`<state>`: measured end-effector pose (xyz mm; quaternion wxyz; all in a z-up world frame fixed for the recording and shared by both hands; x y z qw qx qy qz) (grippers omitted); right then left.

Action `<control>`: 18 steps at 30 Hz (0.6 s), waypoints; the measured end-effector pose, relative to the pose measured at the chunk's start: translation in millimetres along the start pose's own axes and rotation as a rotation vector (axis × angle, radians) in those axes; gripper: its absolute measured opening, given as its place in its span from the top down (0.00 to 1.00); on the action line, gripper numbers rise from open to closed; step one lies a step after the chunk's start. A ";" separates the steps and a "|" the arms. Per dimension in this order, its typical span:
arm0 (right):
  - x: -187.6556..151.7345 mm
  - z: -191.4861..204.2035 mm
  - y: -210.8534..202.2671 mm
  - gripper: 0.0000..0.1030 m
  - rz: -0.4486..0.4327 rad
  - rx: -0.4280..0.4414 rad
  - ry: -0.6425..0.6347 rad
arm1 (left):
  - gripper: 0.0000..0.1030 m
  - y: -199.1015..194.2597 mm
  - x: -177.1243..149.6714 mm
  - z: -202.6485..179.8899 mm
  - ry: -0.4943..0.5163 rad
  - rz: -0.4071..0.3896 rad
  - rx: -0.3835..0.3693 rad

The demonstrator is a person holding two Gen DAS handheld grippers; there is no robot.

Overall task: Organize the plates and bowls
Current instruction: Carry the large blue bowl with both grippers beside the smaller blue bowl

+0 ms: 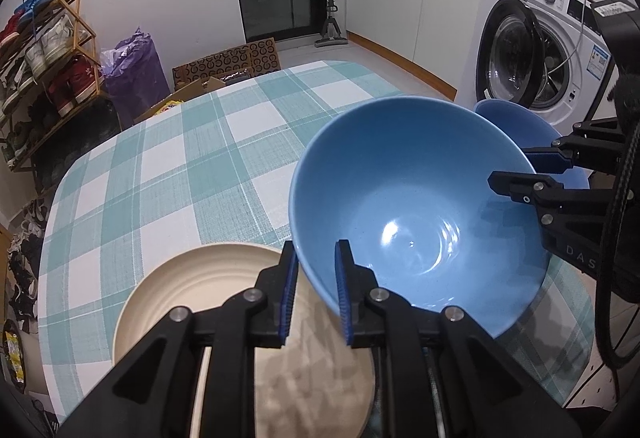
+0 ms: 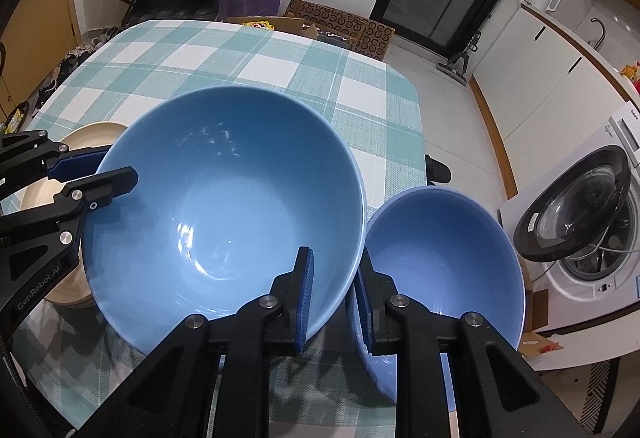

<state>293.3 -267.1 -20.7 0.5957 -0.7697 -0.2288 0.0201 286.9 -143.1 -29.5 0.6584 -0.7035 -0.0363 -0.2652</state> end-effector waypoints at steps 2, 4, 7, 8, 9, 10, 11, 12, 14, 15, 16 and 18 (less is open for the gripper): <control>-0.2 0.5 0.1 0.80 -0.001 -0.008 -0.003 | 0.84 0.0 -0.3 -0.7 0.004 -0.002 0.004; -0.4 1.1 0.2 0.80 0.000 -0.014 -0.006 | 0.84 0.7 -0.5 -1.0 0.008 -0.004 0.010; -0.7 2.3 0.1 0.80 0.001 -0.020 -0.011 | 0.84 1.3 -0.6 -1.6 0.012 -0.005 0.015; -0.8 2.8 0.0 0.80 0.002 -0.021 -0.012 | 0.83 1.6 -0.4 -1.4 0.014 -0.006 0.016; -0.8 3.3 0.4 0.80 0.002 -0.024 -0.013 | 0.82 2.4 -0.4 -1.3 0.014 -0.005 0.016; -0.6 4.0 0.6 0.80 0.003 -0.027 -0.016 | 0.82 2.8 -0.6 -1.0 0.013 -0.005 0.016; -0.7 4.4 1.0 0.80 0.004 -0.029 -0.017 | 0.81 3.5 -0.9 -1.1 0.014 -0.003 0.015; -1.1 5.1 1.5 0.78 0.007 -0.029 -0.019 | 0.81 3.9 -1.1 -1.0 0.016 -0.003 0.016; -1.7 6.8 1.6 0.78 0.007 -0.036 -0.028 | 0.81 3.9 -1.1 -1.5 0.021 -0.008 0.021; -1.8 7.4 2.1 0.78 0.006 -0.042 -0.033 | 0.81 4.1 -1.2 -1.4 0.023 -0.009 0.022; -1.8 7.8 2.7 0.78 0.007 -0.047 -0.036 | 0.80 4.1 -1.4 -1.5 0.023 -0.010 0.023; -1.7 7.2 3.0 0.77 0.004 -0.050 -0.039 | 0.79 4.9 -2.0 -1.9 0.028 -0.010 0.024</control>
Point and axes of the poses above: each gripper's, at about its wrist camera, not at the fingertips, and y roughly the way its jaws point, z to its left, x to its top, the point moved 6 cm from there along y, roughly the way its jaws point, and after that the axes turned 14 degrees about z, right-handed, at the moved point
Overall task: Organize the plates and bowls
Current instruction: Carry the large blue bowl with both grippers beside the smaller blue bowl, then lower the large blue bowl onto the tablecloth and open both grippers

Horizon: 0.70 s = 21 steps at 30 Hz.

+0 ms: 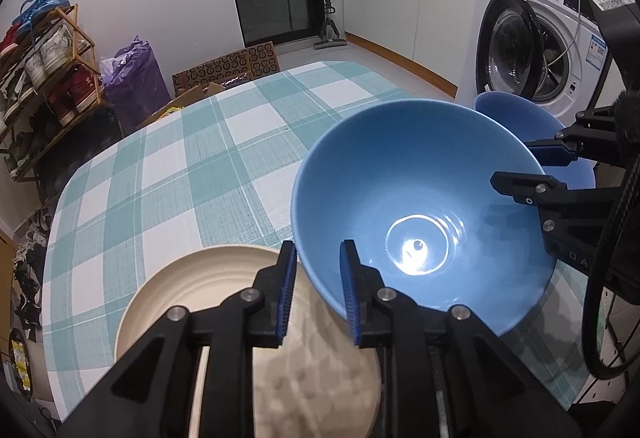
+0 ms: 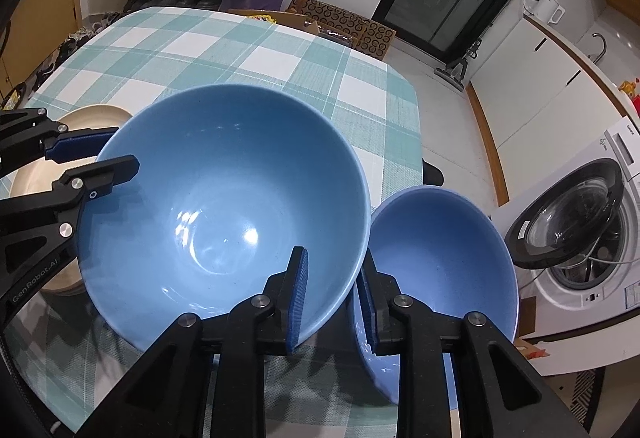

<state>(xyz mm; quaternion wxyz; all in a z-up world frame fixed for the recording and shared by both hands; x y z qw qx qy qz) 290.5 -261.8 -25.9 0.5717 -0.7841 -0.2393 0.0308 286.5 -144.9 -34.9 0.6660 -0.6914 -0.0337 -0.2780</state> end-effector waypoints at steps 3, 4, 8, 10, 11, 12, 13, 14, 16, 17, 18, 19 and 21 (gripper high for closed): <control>0.6 -0.1 -1.2 0.77 -0.007 0.003 -0.001 | 0.76 1.7 -1.0 0.3 0.001 0.005 -0.003; 0.9 0.1 -1.8 0.77 -0.010 0.005 -0.001 | 0.76 2.1 -1.5 0.5 -0.001 0.006 -0.005; -0.4 1.3 -3.5 0.74 -0.013 0.006 -0.009 | 0.75 2.9 -2.1 1.9 -0.007 0.007 -0.015; -1.0 1.3 -3.9 0.74 -0.013 0.004 -0.011 | 0.73 3.2 -2.1 2.6 -0.008 0.007 -0.011; -1.3 0.9 -4.0 0.73 -0.013 0.006 -0.010 | 0.70 3.4 -2.1 3.6 -0.009 0.007 -0.010; -1.2 1.1 -4.2 0.73 -0.014 0.008 -0.010 | 0.70 3.7 -2.0 4.8 -0.012 0.007 -0.011; -1.3 0.7 -4.8 0.73 -0.014 0.010 -0.010 | 0.69 3.9 -2.2 4.9 -0.014 0.007 -0.014; -1.2 0.0 -5.4 0.73 -0.017 0.012 -0.009 | 0.68 3.9 -2.7 5.2 -0.015 0.008 -0.020; -1.0 -1.0 -8.8 0.69 -0.030 0.011 -0.008 | 0.64 4.0 -3.2 6.1 -0.016 0.007 -0.024; -0.6 -2.0 -10.9 0.67 -0.037 0.008 -0.005 | 0.63 4.0 -3.3 6.4 -0.017 0.005 -0.021; -0.2 -2.7 -13.1 0.66 -0.043 0.009 -0.003 | 0.62 4.1 -3.4 6.8 -0.016 0.004 -0.018; 0.2 -2.7 -14.3 0.66 -0.045 0.013 -0.005 | 0.62 4.5 -3.3 7.2 -0.017 0.005 -0.015; 1.1 -2.5 -16.7 0.65 -0.052 0.013 -0.008 | 0.61 4.4 -3.5 7.7 -0.023 0.008 -0.022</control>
Point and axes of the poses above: each gripper's, at about its wrist camera, not at the fingertips, and y roughly the way its jaws point, z to its left, x to its top, the point moved 6 cm from there along y, roughly the way its jaws point, and after that the axes turned 14 degrees about z, right-handed, at the moved point
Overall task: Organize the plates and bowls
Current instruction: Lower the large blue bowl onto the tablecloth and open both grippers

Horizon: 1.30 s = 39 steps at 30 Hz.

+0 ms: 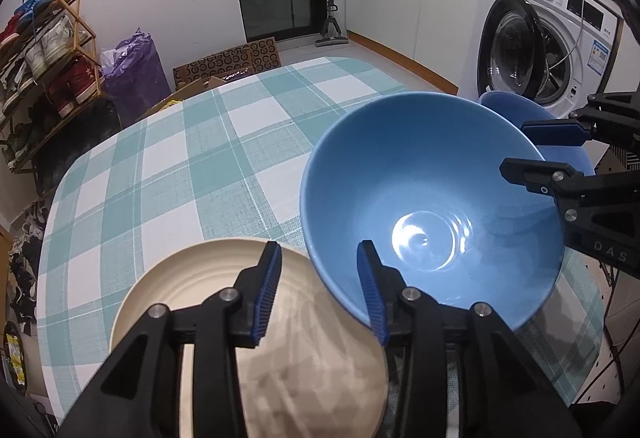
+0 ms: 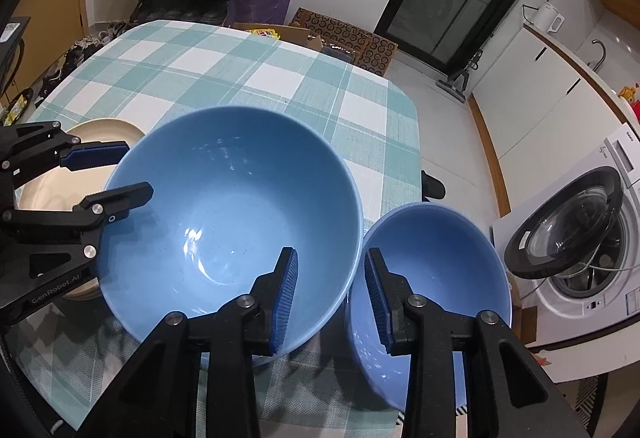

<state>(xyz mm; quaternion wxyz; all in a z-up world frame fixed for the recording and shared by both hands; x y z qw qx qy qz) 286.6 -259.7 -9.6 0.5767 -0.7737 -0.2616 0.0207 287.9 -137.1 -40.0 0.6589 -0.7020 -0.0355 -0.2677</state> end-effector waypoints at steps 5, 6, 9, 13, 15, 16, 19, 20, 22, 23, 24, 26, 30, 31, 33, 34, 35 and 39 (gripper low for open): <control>-0.1 3.0 -2.7 0.54 -0.014 0.014 -0.018 | 0.54 -3.8 1.1 2.0 -0.014 -0.005 -0.009; 0.2 3.4 -2.8 0.52 -0.016 0.016 -0.019 | 0.54 -4.4 0.9 2.7 -0.015 -0.005 -0.010; -0.4 2.0 -4.6 0.41 -0.026 0.042 -0.015 | 0.52 -7.5 0.9 6.4 -0.028 -0.007 -0.025; -0.7 -1.1 -8.6 0.27 -0.052 0.065 -0.006 | 0.51 -10.9 0.4 9.4 -0.041 -0.006 -0.040; -0.6 -1.5 -9.8 0.26 -0.057 0.081 -0.005 | 0.51 -13.1 0.4 10.5 -0.045 -0.011 -0.049; -0.6 -1.8 -9.9 0.26 -0.059 0.091 -0.004 | 0.50 -14.0 0.4 11.1 -0.049 -0.012 -0.057; -1.2 -3.6 -10.0 0.26 -0.059 0.102 0.006 | 0.48 -17.5 0.6 11.6 -0.054 -0.020 -0.066; -1.6 -3.8 -11.0 0.26 -0.063 0.107 0.006 | 0.45 -18.7 0.9 11.4 -0.054 -0.022 -0.071; -1.9 -4.7 -13.5 0.25 -0.071 0.113 0.007 | 0.40 -21.5 1.3 11.1 -0.054 -0.028 -0.075; -2.5 -5.6 -15.5 0.23 -0.076 0.114 0.008 | 0.36 -23.0 1.9 10.8 -0.053 -0.031 -0.075; -2.8 -6.2 -17.6 0.20 -0.081 0.116 0.009 | 0.35 -24.5 2.5 10.6 -0.052 -0.034 -0.074; -2.9 -7.8 -21.5 0.19 -0.090 0.128 0.012 | 0.20 -28.8 3.8 10.0 -0.054 -0.046 -0.073; -4.1 -12.5 -30.5 0.11 -0.108 0.177 0.035 | 0.14 -40.6 7.4 7.0 -0.052 -0.073 -0.092; -4.4 -13.8 -32.7 0.09 -0.113 0.181 0.040 | 0.10 -42.5 8.4 6.1 -0.050 -0.074 -0.096; -5.9 -17.1 -38.2 0.04 -0.128 0.187 0.051 | 0.04 -48.5 10.5 4.3 -0.049 -0.086 -0.102; -7.0 -19.4 -41.4 0.03 -0.136 0.191 0.058 | 0.04 -51.6 11.4 3.3 -0.049 -0.092 -0.108; -7.7 -21.4 -43.6 0.03 -0.142 0.196 0.063 | 0.04 -54.7 12.5 2.2 -0.049 -0.095 -0.115; -13.5 -35.0 -54.6 0.02 -0.165 0.219 0.101 | 0.04 -63.5 17.1 -2.2 -0.043 -0.101 -0.125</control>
Point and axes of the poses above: each gripper's, at about its wrist camera, not at the fingertips, and y roughly the way its jaws point, z to its left, x to its top, the point moved 6 cm from there along y, roughly the way its jaws point, and after that the axes turned 14 degrees about z, right-handed, at the moved point
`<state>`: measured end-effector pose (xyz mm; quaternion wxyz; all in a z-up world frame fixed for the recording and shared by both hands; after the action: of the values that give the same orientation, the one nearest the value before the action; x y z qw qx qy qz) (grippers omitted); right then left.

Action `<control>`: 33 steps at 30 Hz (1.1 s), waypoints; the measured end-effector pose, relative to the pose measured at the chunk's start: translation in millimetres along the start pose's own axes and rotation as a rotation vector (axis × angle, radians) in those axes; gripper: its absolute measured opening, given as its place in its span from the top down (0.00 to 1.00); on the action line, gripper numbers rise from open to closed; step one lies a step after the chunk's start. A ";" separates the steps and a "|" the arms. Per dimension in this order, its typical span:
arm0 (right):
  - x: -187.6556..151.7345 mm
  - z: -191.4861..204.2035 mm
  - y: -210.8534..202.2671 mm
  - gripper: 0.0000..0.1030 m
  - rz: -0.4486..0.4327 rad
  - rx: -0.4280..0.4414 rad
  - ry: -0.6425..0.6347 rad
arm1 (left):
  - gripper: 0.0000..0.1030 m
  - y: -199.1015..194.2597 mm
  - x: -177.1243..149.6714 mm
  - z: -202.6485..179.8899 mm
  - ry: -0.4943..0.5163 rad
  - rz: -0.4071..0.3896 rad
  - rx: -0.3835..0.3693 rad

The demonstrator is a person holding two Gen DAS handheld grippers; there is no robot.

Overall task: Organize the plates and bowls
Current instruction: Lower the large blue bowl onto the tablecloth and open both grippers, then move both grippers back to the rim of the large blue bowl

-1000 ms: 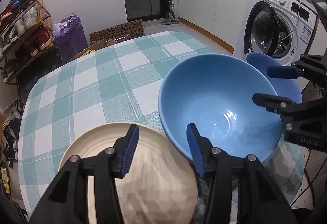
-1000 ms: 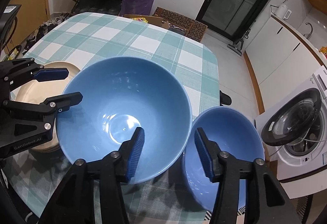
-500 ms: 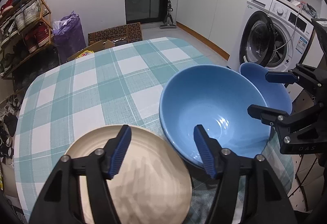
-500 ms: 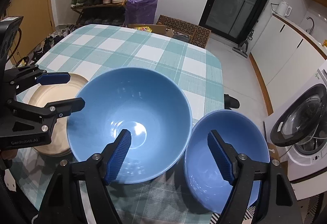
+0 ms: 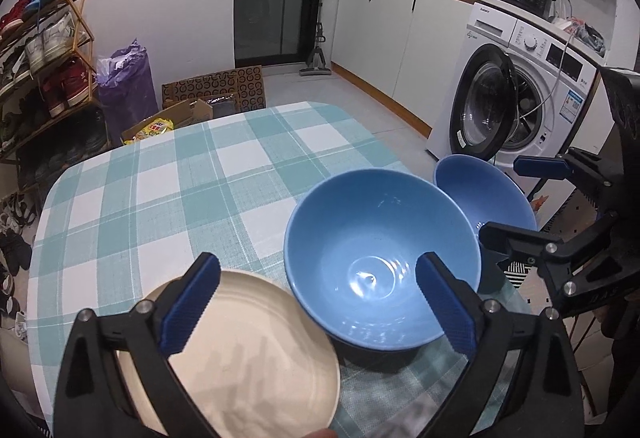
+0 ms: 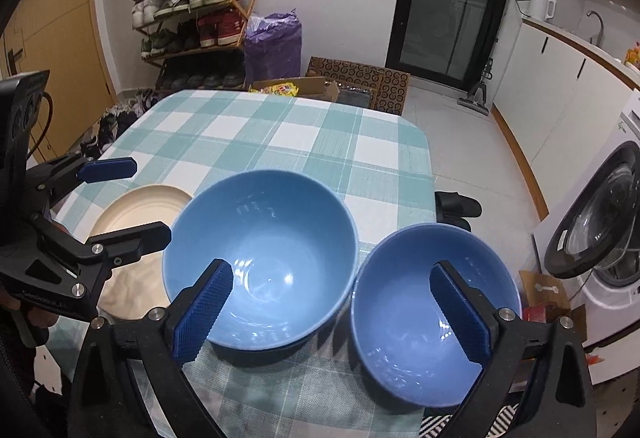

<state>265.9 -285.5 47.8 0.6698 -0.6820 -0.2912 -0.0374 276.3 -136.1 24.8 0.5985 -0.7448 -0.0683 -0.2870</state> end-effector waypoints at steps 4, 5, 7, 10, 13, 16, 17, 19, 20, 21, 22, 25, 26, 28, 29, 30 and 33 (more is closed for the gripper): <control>-5.1 -15.9 -14.5 0.02 -0.023 -0.007 0.043 | 0.04 -7.0 6.6 -8.9 0.008 -0.008 -0.009; -6.3 -20.1 -17.3 0.02 -0.026 -0.008 0.052 | 0.04 -7.9 8.3 -11.6 0.013 -0.009 -0.011; -10.0 -29.8 -24.4 0.02 -0.033 -0.014 0.075 | 0.04 -8.9 11.8 -18.4 0.030 -0.008 -0.008; -17.9 -45.0 -34.3 0.02 -0.039 -0.022 0.109 | 0.04 -7.5 17.4 -28.2 0.058 -0.002 -0.001; -27.8 -61.7 -43.4 0.02 -0.045 -0.037 0.147 | 0.04 -6.7 24.8 -37.4 0.079 -0.003 -0.005; -36.9 -80.1 -49.5 0.02 -0.047 -0.046 0.194 | 0.04 -3.9 32.3 -45.9 0.095 -0.001 -0.012; -40.5 -86.4 -51.9 0.02 -0.048 -0.049 0.210 | 0.04 -2.5 35.0 -49.0 0.102 0.000 -0.016; -48.1 -98.5 -55.5 0.02 -0.049 -0.059 0.241 | 0.04 1.6 40.4 -55.3 0.116 0.007 -0.017; -52.0 -104.7 -56.5 0.02 -0.048 -0.062 0.258 | 0.04 4.0 43.0 -58.8 0.125 0.011 -0.017; -54.2 -109.1 -56.3 0.02 -0.046 -0.064 0.270 | 0.04 7.1 46.3 -62.9 0.136 0.016 -0.016; -57.7 -114.9 -56.2 0.02 -0.043 -0.067 0.286 | 0.04 9.0 48.7 -65.6 0.141 0.019 -0.014; -66.8 -128.1 -56.4 0.02 -0.035 -0.075 0.324 | 0.04 16.2 55.7 -74.7 0.162 0.030 -0.017; -69.7 -131.4 -55.7 0.02 -0.032 -0.077 0.334 | 0.04 18.5 57.7 -77.6 0.169 0.034 -0.018; -76.0 -138.2 -54.9 0.02 -0.025 -0.088 0.353 | 0.04 23.6 61.4 -82.9 0.186 0.041 -0.021; -78.8 -140.8 -53.9 0.02 -0.021 -0.093 0.359 | 0.04 26.9 63.6 -85.4 0.194 0.047 -0.019; -79.2 -142.1 -51.1 0.02 -0.019 -0.096 0.364 | 0.04 29.9 65.7 -87.6 0.201 0.053 -0.018; -85.6 -146.7 -46.8 0.02 -0.010 -0.094 0.384 | 0.04 38.2 70.7 -92.4 0.215 0.068 -0.023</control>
<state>223.9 -455.6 66.5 0.6802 -0.6916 -0.1594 -0.1836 319.8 -249.7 39.2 0.6033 -0.7183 0.0248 -0.3457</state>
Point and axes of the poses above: each gripper's, at about its wrist camera, not at the fingertips, and y roughly the way its jaws point, z to its left, x to its top, the point moved 6 cm from there along y, roughly the way its jaws point, and after that the axes turned 14 degrees about z, right-handed, at the moved point
